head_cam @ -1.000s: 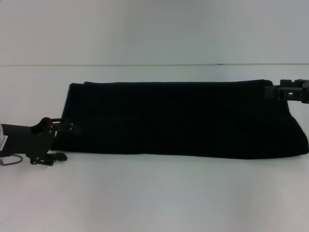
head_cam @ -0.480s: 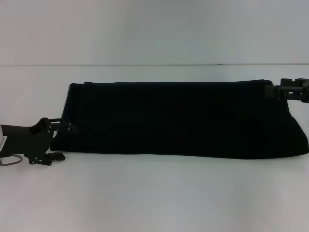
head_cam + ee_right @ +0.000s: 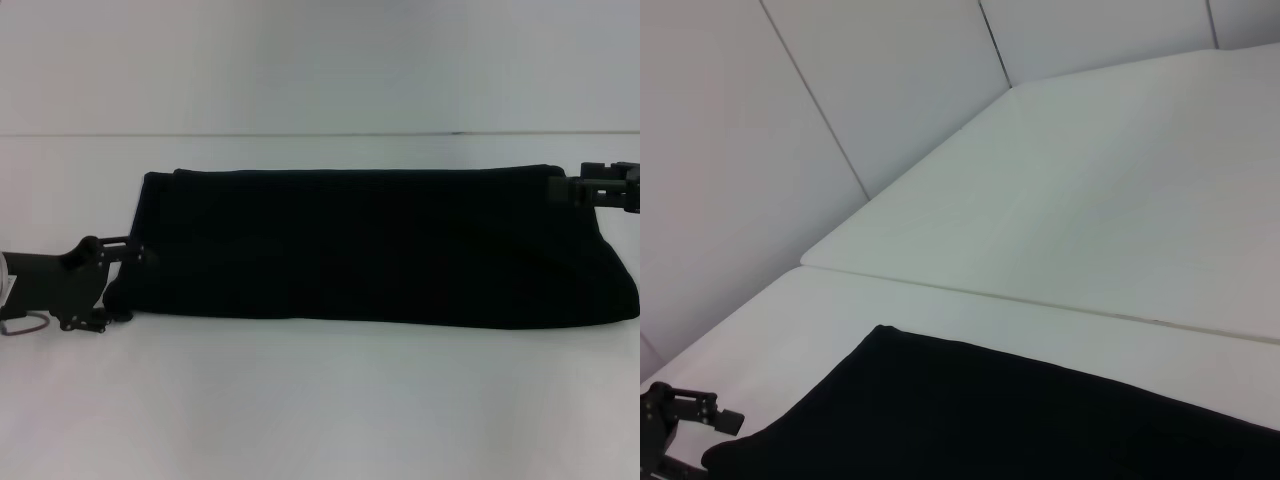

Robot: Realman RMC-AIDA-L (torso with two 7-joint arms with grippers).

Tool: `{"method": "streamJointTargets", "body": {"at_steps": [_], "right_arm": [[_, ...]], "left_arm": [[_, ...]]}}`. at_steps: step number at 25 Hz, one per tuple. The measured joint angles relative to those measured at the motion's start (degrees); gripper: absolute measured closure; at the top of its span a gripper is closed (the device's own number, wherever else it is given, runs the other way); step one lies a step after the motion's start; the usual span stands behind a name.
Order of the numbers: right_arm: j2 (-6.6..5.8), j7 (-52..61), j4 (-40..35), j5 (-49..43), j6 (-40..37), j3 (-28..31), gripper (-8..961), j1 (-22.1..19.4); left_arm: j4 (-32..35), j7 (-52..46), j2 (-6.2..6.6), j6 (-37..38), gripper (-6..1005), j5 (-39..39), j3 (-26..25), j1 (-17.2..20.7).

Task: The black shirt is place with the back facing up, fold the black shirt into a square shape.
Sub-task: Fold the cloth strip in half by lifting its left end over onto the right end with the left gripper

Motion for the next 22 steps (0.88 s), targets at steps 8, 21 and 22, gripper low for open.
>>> {"method": "streamJointTargets", "body": {"at_steps": [8, 21, 22], "right_arm": [[0.0, 0.0, 0.0, 0.0, 0.0, 0.0, 22, -0.1], [0.0, 0.0, 0.0, 0.1, 0.0, 0.0, 23, -0.3], [0.0, 0.0, 0.0, 0.1, 0.0, 0.0, 23, -0.3]], "left_arm": [[0.0, 0.8, 0.18, -0.9, 132, -0.2, 0.1, -0.6], [0.0, 1.9, 0.24, -1.5, 137, 0.3, 0.5, -0.4], [0.0, 2.0, 0.24, -1.5, 138, 0.4, 0.5, -0.4]]}}
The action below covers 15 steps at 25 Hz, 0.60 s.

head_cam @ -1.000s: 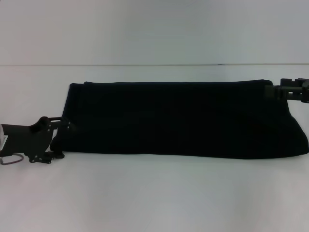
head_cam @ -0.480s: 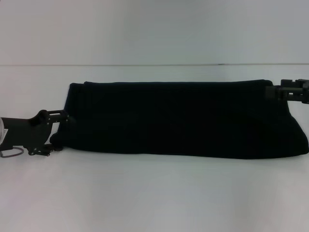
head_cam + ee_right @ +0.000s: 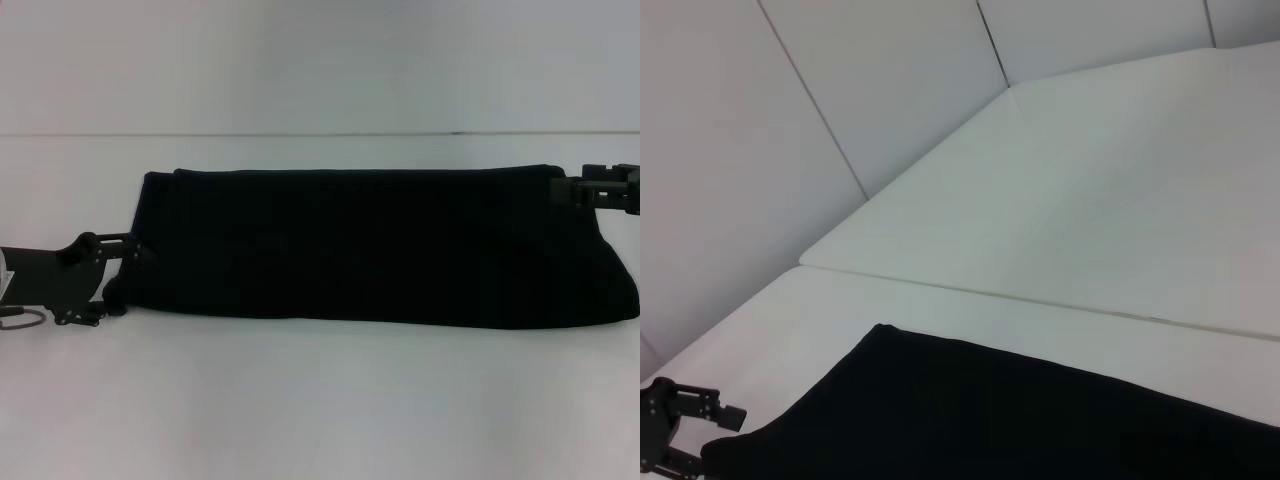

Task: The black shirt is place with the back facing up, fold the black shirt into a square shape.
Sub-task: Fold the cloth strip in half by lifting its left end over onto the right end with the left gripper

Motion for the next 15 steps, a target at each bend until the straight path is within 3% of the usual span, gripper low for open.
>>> {"method": "streamJointTargets", "body": {"at_steps": [2, 15], "right_arm": [[0.0, 0.0, 0.0, 0.0, 0.0, 0.0, 22, 0.0], [0.0, 0.0, 0.0, 0.0, 0.0, 0.0, 23, 0.0]], "left_arm": [[0.0, 0.4, 0.0, 0.0, 140, 0.4, 0.1, 0.0], [0.0, 4.1, -0.25, -0.9, 503, 0.6, 0.2, 0.2]]}}
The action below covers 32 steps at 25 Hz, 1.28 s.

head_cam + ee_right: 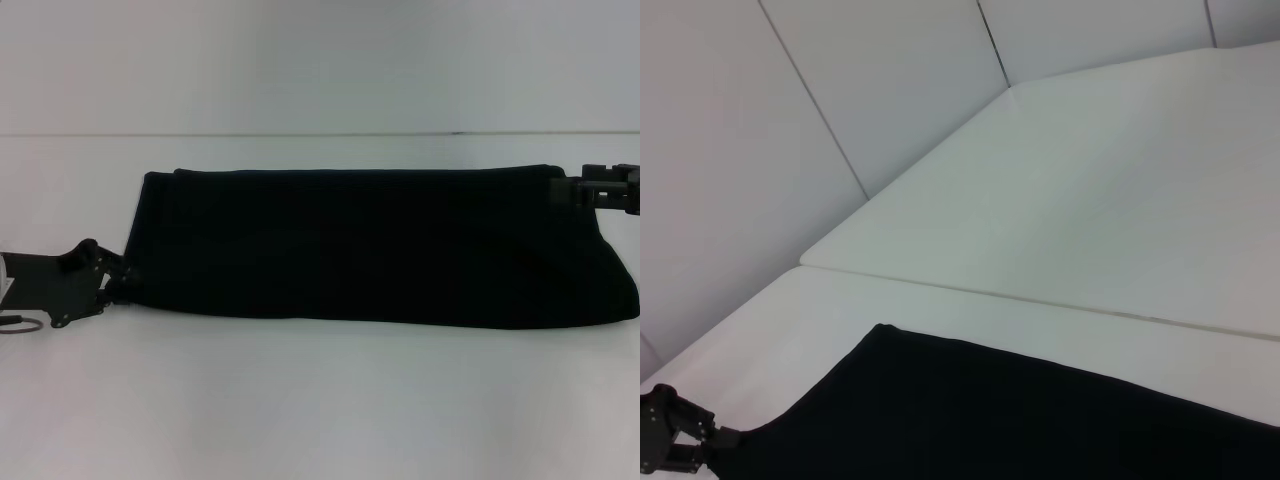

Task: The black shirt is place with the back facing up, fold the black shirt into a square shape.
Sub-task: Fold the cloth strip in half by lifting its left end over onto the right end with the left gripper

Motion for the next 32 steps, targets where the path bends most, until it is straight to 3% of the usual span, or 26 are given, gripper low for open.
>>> {"method": "streamJointTargets", "body": {"at_steps": [9, 12, 23, 32], "right_arm": [[0.14, -0.1, 0.0, 0.0, 0.1, 0.0, 23, -0.1], [0.18, -0.1, 0.0, 0.0, 0.0, 0.0, 23, -0.1], [1.13, -0.2, 0.6, 3.1, 2.8, 0.0, 23, -0.5], [1.81, -0.6, 0.6, 5.5, 3.2, 0.0, 22, -0.6]], "left_arm": [[-1.3, 1.9, -0.01, -0.9, 786, 0.1, 0.0, 0.1], [-1.4, 3.4, -0.02, -0.9, 953, -0.3, -0.2, 0.1], [-0.6, 15.4, 0.07, 1.2, 952, -5.0, -2.9, 2.4], [1.0, 19.1, 0.18, 2.7, 951, -5.5, -3.3, 4.1]]}}
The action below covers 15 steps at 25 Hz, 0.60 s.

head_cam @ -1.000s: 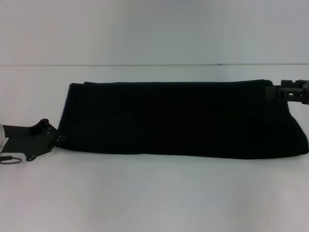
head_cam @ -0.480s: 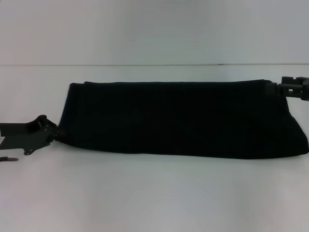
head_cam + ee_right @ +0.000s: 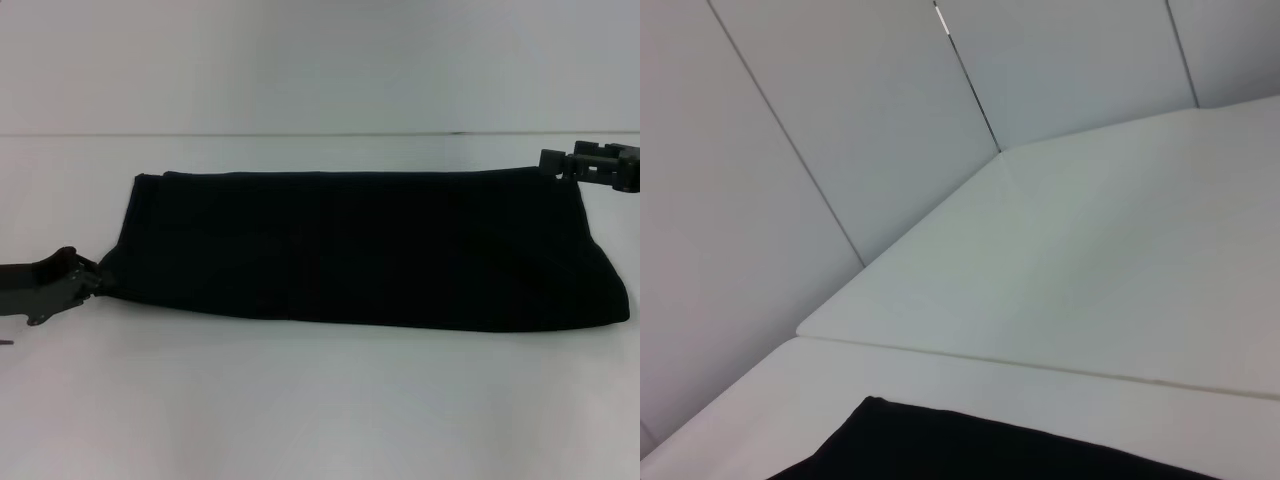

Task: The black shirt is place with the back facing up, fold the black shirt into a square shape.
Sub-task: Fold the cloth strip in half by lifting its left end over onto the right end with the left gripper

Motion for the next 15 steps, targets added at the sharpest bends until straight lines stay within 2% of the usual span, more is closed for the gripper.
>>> {"method": "streamJointTargets", "body": {"at_steps": [7, 15], "right_arm": [[0.2, -0.2, 0.0, 0.2, 0.9, -0.4, 22, -0.1], [0.22, 0.2, 0.2, 0.2, 2.6, 0.0, 22, 0.0]], "left_arm": [[1.3, 0.5, 0.25, 0.4, 952, 0.4, -0.3, 1.2], [7.6, 2.0, 0.43, 3.1, 951, 0.7, -0.8, 5.7]]}}
